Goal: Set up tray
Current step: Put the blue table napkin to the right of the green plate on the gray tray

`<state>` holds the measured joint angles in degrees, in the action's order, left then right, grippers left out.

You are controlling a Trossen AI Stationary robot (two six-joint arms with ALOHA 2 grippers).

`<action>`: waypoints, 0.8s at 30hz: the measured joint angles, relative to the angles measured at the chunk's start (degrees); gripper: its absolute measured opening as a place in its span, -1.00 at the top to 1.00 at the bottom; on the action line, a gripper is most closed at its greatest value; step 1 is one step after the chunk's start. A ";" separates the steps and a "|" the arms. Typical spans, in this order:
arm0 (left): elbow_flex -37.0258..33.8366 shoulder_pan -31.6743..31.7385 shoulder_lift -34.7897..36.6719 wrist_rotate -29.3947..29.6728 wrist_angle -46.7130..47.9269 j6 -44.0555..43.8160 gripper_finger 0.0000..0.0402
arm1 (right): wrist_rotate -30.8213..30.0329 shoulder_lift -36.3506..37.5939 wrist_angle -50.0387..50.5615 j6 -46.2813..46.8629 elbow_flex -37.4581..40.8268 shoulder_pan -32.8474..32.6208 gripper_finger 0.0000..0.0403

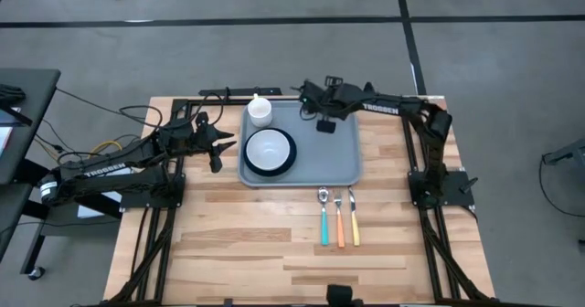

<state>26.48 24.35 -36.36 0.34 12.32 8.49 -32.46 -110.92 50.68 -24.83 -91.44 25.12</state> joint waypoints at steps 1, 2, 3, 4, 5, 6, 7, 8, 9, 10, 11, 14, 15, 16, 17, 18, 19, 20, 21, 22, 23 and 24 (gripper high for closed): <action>0.00 0.00 0.00 0.01 -0.02 0.00 0.49 | 0.17 0.38 0.32 0.82 0.01 -0.68 1.00; 0.00 0.00 0.00 0.01 -0.02 0.01 0.49 | 0.27 0.79 0.84 1.69 0.01 -1.51 1.00; 0.00 0.00 0.00 0.01 -0.02 0.02 0.49 | 0.39 1.15 1.28 2.55 -0.03 -2.38 1.00; 0.00 -0.01 0.00 0.02 -0.02 0.02 0.49 | 0.57 1.41 1.99 3.41 -0.09 -3.17 1.00; 0.01 -0.01 0.01 0.01 -0.02 0.02 0.49 | 0.68 1.60 3.18 4.42 -0.07 -3.92 1.00; 0.02 0.00 0.01 0.02 -0.02 0.02 0.49 | 0.71 1.77 4.26 5.53 0.00 -4.74 1.00; 0.00 0.00 0.01 0.04 -0.03 0.02 0.49 | 0.69 1.87 4.89 6.55 0.00 -5.63 1.00; 0.00 0.00 0.00 0.04 -0.04 0.02 0.49 | 0.69 1.95 5.34 7.78 0.00 -6.42 1.00; 0.00 -0.02 0.00 0.04 -0.05 0.02 0.49 | 0.75 2.24 6.43 9.16 0.00 -7.05 1.00; 0.02 0.00 0.00 0.04 -0.09 0.02 0.49 | 1.09 2.61 7.90 10.64 0.02 -7.52 1.00; 0.00 0.00 0.00 0.04 -0.16 0.02 0.49 | 1.18 2.94 8.75 11.84 0.01 -8.03 1.00; 0.00 0.00 0.02 0.04 -0.20 0.02 0.49 | 3.34 2.99 10.81 15.19 -0.03 -9.59 1.00; 0.02 0.00 0.00 0.04 -0.21 0.02 0.49 | 4.34 2.90 11.53 15.74 0.03 -9.85 1.00; 0.01 0.00 0.01 0.07 -0.21 0.01 0.49 | 5.22 2.87 11.84 15.86 0.04 -10.05 1.00; 0.01 -0.01 0.01 0.04 -0.20 0.00 0.49 | 5.82 2.90 11.90 15.85 0.02 -10.19 1.00; 0.00 0.00 0.01 0.04 -0.22 0.00 0.49 | 6.39 2.92 11.82 15.85 0.02 -10.34 1.00; 0.01 0.00 0.01 0.04 -0.22 0.00 0.49 | 7.04 2.92 11.69 15.85 0.02 -10.55 1.00; 0.01 -0.01 0.00 0.04 -0.22 0.00 0.49 | 7.69 2.92 11.55 15.85 0.02 -10.64 1.00; 0.02 0.00 0.00 0.04 -0.22 -0.02 0.49 | 8.22 2.92 11.47 15.85 0.02 -10.62 1.00; 0.02 0.00 0.00 0.04 -0.21 -0.08 0.49 | 8.52 2.92 11.48 15.85 0.02 -10.45 1.00; 0.00 0.00 0.02 0.04 -0.22 -0.27 0.49 | 8.76 2.92 11.53 15.85 0.02 -10.34 1.00; 0.00 -0.02 0.01 0.00 -0.20 -0.40 0.49 | 8.85 2.92 11.68 15.85 0.02 -10.19 1.00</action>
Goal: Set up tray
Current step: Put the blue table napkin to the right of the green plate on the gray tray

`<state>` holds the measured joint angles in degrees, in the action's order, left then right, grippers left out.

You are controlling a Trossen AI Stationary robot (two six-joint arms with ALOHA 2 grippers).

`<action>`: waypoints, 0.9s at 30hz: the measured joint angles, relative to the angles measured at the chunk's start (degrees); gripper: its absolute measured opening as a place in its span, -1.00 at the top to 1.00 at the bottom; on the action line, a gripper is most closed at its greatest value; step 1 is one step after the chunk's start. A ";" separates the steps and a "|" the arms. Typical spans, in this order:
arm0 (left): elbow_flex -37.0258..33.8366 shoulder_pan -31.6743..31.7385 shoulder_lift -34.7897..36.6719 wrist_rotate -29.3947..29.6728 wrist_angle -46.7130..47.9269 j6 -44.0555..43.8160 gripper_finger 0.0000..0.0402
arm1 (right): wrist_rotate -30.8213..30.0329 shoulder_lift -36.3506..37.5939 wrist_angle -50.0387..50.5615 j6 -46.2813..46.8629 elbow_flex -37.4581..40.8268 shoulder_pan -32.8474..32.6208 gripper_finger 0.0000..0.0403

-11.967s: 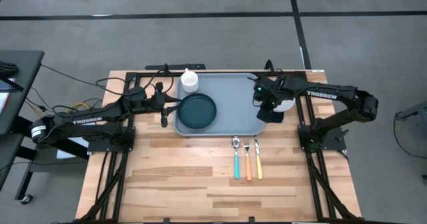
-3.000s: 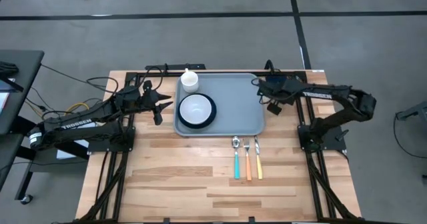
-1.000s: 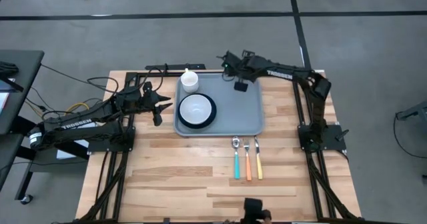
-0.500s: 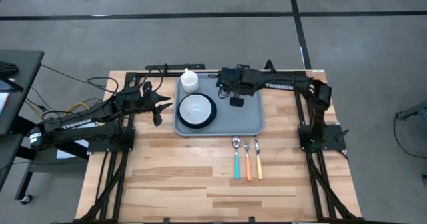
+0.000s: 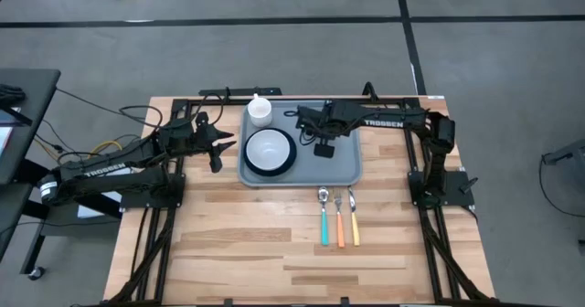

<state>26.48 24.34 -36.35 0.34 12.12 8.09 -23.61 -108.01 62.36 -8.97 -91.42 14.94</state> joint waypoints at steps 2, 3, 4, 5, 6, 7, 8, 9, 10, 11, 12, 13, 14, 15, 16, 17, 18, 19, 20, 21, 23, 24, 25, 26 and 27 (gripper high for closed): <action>0.00 0.02 0.01 -0.02 0.00 -0.19 0.49 | 0.17 0.00 0.27 -0.04 0.00 0.50 1.00; 0.02 0.02 -0.01 -0.02 0.00 -0.25 0.49 | 0.19 0.00 0.29 -0.06 0.00 0.77 1.00; 0.01 0.01 -0.01 -0.04 0.00 -0.32 0.49 | 0.41 0.00 0.40 -0.21 0.00 1.05 1.00; 0.02 0.02 0.01 -0.08 0.00 -0.50 0.49 | 1.04 0.00 0.46 -0.38 0.00 1.35 1.00; 0.02 0.02 -0.01 -0.09 0.00 -0.71 0.49 | 1.62 0.00 0.44 -0.47 0.00 1.58 1.00; 0.02 0.02 0.00 -0.09 0.00 -0.76 0.49 | 2.28 0.00 0.45 -0.47 0.00 1.82 1.00; 0.01 0.02 -0.01 -0.09 0.00 -0.82 0.49 | 2.89 0.00 0.49 -0.48 0.00 2.06 1.00; 0.02 0.01 0.01 -0.09 0.00 -0.82 0.49 | 3.42 0.00 0.46 -0.48 0.00 2.27 1.00; 0.02 0.02 -0.01 -0.09 0.02 -0.82 0.49 | 3.90 0.00 0.46 -0.48 0.00 2.40 1.00; 0.02 0.02 0.00 -0.09 0.02 -0.82 0.49 | 4.40 0.00 0.46 -0.46 0.00 2.45 1.00; 0.01 0.01 0.01 -0.09 0.02 -0.82 0.49 | 4.97 0.00 0.49 -0.48 0.00 2.47 0.99; 0.00 0.01 -0.01 -0.11 0.02 -0.83 0.49 | 5.62 0.00 0.50 -0.47 0.00 2.47 0.99; 0.00 0.02 0.01 -0.09 0.02 -0.85 0.49 | 6.39 0.00 0.51 -0.48 0.00 2.46 0.98; 0.02 0.02 0.01 -0.11 0.02 -0.83 0.49 | 7.28 0.00 0.57 -0.48 0.00 2.33 0.98; 0.00 0.02 -0.01 -0.11 0.02 -0.85 0.49 | 8.07 -0.02 0.66 -0.48 0.00 2.09 0.98; 0.02 0.01 0.00 -0.11 0.02 -0.82 0.49 | 8.94 -0.02 0.70 -0.48 0.00 1.86 0.98; 0.02 0.02 -0.01 -0.11 0.02 -0.85 0.49 | 9.74 -0.02 0.68 -0.48 0.00 1.50 0.98; 0.01 0.02 -0.01 -0.12 0.04 -0.84 0.49 | 10.30 -0.02 0.68 -0.48 0.00 1.18 0.97; 0.01 0.01 0.00 -0.15 0.05 -0.85 0.49 | 10.54 -0.02 0.68 -0.47 0.00 0.81 0.97; 0.01 0.02 0.00 -0.30 0.07 -0.84 0.49 | 10.70 -0.02 0.75 -0.48 0.00 0.46 0.95; 0.02 0.02 -0.01 -0.98 0.22 -0.82 0.49 | 10.77 -0.02 1.27 -0.48 0.00 -0.14 0.91; 0.02 0.02 -0.01 -1.59 0.22 -0.80 0.49 | 10.92 -0.02 1.64 -0.48 0.00 -0.38 0.87; 0.01 0.01 -0.01 -2.00 0.23 -0.76 0.49 | 11.24 -0.02 2.01 -0.48 0.00 -0.57 0.83; 0.01 0.02 -0.01 -2.57 0.22 -0.76 0.49 | 11.72 -0.02 2.21 -0.47 0.00 -0.73 0.79; 0.02 0.00 -0.01 -2.93 0.24 -0.76 0.49 | 11.98 -0.02 2.21 -0.48 0.00 -0.74 0.74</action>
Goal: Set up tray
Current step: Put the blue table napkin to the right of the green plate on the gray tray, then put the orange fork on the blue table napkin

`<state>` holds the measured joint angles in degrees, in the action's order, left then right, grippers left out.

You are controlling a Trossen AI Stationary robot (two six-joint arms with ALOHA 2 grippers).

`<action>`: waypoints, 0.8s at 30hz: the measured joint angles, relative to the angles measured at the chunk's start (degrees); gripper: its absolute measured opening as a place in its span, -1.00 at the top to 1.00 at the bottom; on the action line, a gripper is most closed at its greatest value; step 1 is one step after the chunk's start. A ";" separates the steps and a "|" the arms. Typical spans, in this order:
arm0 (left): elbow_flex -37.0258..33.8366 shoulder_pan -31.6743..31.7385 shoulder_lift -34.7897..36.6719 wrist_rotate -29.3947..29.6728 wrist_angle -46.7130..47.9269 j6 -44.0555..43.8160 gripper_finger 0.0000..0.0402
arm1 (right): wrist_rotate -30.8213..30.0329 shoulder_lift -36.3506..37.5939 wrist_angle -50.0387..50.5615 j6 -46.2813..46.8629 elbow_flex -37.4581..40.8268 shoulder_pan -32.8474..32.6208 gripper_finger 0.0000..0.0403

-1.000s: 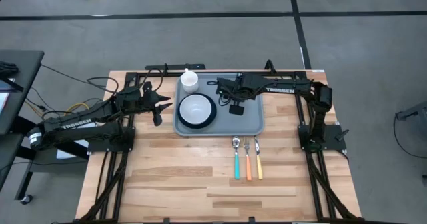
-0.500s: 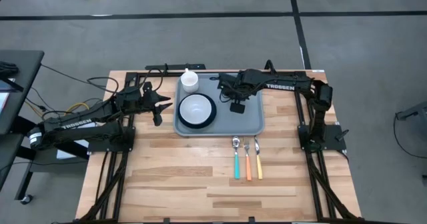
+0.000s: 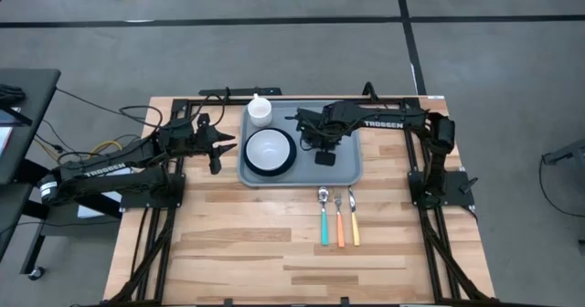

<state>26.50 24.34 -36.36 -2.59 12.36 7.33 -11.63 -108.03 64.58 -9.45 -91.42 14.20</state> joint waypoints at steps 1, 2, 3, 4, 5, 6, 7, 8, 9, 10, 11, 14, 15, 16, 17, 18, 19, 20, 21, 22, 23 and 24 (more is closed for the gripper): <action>0.00 0.00 0.00 -0.13 -0.02 0.00 0.49 | 0.30 0.00 0.05 0.02 0.00 0.02 0.69; 0.00 0.02 0.00 -0.13 -0.02 0.00 0.49 | 0.48 0.00 0.21 0.02 0.00 0.02 0.65; 0.00 0.02 0.00 -0.13 -0.02 0.00 0.49 | 1.15 0.00 0.45 0.02 0.00 0.04 0.60; 0.00 0.00 0.00 -0.13 -0.02 0.00 0.49 | 2.09 0.00 0.77 0.02 0.00 0.06 0.55; 0.00 0.02 0.00 -0.13 -0.02 0.00 0.49 | 2.65 0.00 1.10 0.02 0.00 0.06 0.50; 0.00 0.01 0.00 -0.13 -0.02 0.00 0.49 | 3.17 0.00 1.28 0.02 0.00 0.08 0.46; 0.00 0.00 0.00 -0.13 -0.02 0.00 0.49 | 3.78 0.00 1.40 0.02 0.00 0.06 0.41; 0.00 0.02 0.00 -0.11 -0.02 0.00 0.49 | 4.42 -0.01 1.51 0.02 0.00 0.04 0.36; 0.00 0.02 0.00 -0.11 -0.02 0.00 0.49 | 5.09 -0.02 1.51 0.01 0.00 0.04 0.31; 0.00 0.02 0.00 -0.11 -0.02 0.00 0.49 | 5.46 -0.02 1.51 0.00 0.00 0.04 0.27; 0.00 0.00 0.00 -0.12 -0.02 0.00 0.49 | 5.56 -0.02 1.53 0.00 0.00 0.04 0.23; 0.00 0.02 0.00 -0.11 -0.02 -0.01 0.49 | 5.52 -0.02 1.80 -0.02 0.00 0.06 0.13; 0.00 0.01 0.00 -0.11 -0.02 0.00 0.49 | 5.52 -0.02 2.06 -0.03 0.00 0.06 0.11; 0.00 0.00 0.00 -0.11 -0.02 -0.02 0.49 | 5.50 -0.02 2.42 -0.04 0.00 0.09 0.09; 0.00 0.02 0.00 -0.09 -0.02 -0.02 0.49 | 5.50 -0.02 2.75 -0.17 0.00 0.19 0.08; 0.00 0.01 0.00 -0.09 -0.02 -0.02 0.49 | 5.50 -0.02 2.92 -0.56 0.00 0.19 0.07; 0.00 0.01 0.00 -0.08 -0.02 -0.02 0.49 | 5.50 -0.02 2.97 -0.87 0.00 0.19 0.06; 0.00 0.01 0.00 -0.08 -0.02 -0.02 0.49 | 5.50 -0.02 3.21 -0.99 0.00 0.19 0.06; 0.00 0.02 0.00 -0.08 -0.02 -0.02 0.49 | 5.52 -0.02 3.85 -1.01 0.00 0.17 0.06; 0.00 0.02 0.00 -0.08 -0.02 -0.02 0.49 | 5.54 -0.02 4.80 -1.01 0.00 0.19 0.07; 0.00 0.00 0.00 -0.08 -0.02 -0.02 0.49 | 5.56 -0.02 5.95 -0.87 0.00 0.19 0.08; 0.00 0.01 0.00 -0.08 -0.02 -0.02 0.49 | 5.56 -0.02 7.40 -0.33 0.00 0.18 0.09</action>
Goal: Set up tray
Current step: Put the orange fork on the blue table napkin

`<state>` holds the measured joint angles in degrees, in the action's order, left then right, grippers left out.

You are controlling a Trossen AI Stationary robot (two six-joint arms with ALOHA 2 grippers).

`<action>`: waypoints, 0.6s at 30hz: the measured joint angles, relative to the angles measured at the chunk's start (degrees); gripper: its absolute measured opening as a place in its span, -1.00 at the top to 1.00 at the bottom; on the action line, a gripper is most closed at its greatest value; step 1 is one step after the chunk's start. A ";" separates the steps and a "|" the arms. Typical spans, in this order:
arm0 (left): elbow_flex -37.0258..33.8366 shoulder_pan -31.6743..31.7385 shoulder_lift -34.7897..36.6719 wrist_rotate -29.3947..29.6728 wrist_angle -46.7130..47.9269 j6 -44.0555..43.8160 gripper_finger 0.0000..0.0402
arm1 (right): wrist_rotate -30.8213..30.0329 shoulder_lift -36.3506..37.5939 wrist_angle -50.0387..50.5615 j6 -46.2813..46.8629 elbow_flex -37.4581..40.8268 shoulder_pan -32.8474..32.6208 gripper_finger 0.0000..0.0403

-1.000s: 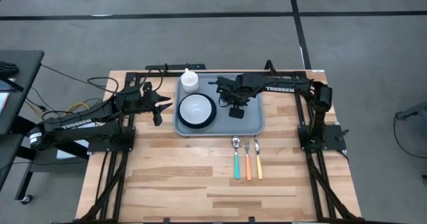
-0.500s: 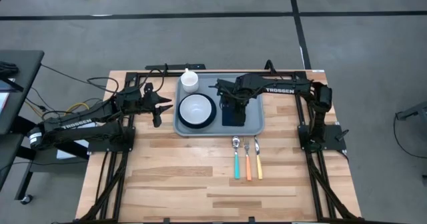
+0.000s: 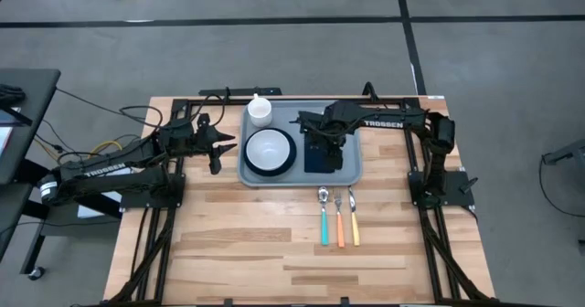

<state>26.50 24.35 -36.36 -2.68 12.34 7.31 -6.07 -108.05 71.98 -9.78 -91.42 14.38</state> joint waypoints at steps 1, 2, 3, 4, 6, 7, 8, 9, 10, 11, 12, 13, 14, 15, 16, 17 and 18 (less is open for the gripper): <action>0.00 0.01 0.00 0.00 0.00 0.00 0.49 | 0.03 0.00 1.65 0.74 0.00 -0.01 0.10; 0.00 0.01 0.00 0.02 0.00 0.00 0.49 | 0.14 0.00 3.33 1.47 0.00 -0.01 0.12; 0.00 0.00 0.00 0.02 0.00 0.00 0.49 | 0.19 0.00 5.01 2.37 0.00 -0.01 0.13; 0.00 0.00 0.00 0.02 0.00 0.04 0.49 | 0.21 0.00 6.59 3.46 0.00 -0.01 0.14; -0.19 0.01 0.00 0.02 -0.47 0.11 0.49 | 0.24 0.00 9.63 5.74 0.00 -0.04 0.17; -0.48 0.00 0.00 0.04 -0.94 0.14 0.49 | 0.22 0.00 10.83 6.88 0.00 -0.12 0.18; -0.82 0.01 0.00 0.04 -1.15 0.17 0.49 | 0.22 0.00 11.95 7.91 0.00 -0.16 0.19; -1.21 0.01 -0.02 0.06 -1.58 0.17 0.49 | 0.26 0.00 12.73 8.72 0.00 -0.30 0.20; -1.40 0.01 -0.02 0.05 -1.69 0.17 0.49 | 0.26 0.00 13.17 9.56 0.08 -0.51 0.21; -1.44 0.00 -0.02 0.04 -1.67 0.45 0.49 | 0.35 0.00 13.16 10.08 0.41 -0.70 0.22; -1.44 0.01 -0.09 0.07 -1.70 0.55 0.49 | 0.62 0.04 13.04 10.36 0.92 -0.94 0.23; -1.44 0.01 -0.25 0.05 -1.75 0.55 0.49 | 1.10 0.04 13.09 10.61 1.45 -1.22 0.25; -1.44 0.00 -0.40 0.04 -1.71 0.55 0.49 | 1.62 0.05 13.05 11.10 2.07 -1.59 0.26; -1.46 0.00 -0.44 0.04 -1.65 0.55 0.49 | 2.28 0.14 13.00 11.53 2.90 -2.04 0.27; -1.46 0.01 -0.42 0.04 -1.71 0.55 0.49 | 2.97 0.52 12.86 11.95 4.13 -2.50 0.28; -1.46 -0.01 -0.42 0.02 -1.76 0.55 0.49 | 3.48 1.15 12.61 12.60 5.64 -3.07 0.29; -1.46 0.01 -0.42 -0.10 -1.69 0.55 0.49 | 3.82 1.87 11.89 13.41 7.37 -3.83 0.30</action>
<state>25.04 24.36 -36.77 -2.78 10.65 7.86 -2.25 -106.18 83.87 3.63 -84.05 10.55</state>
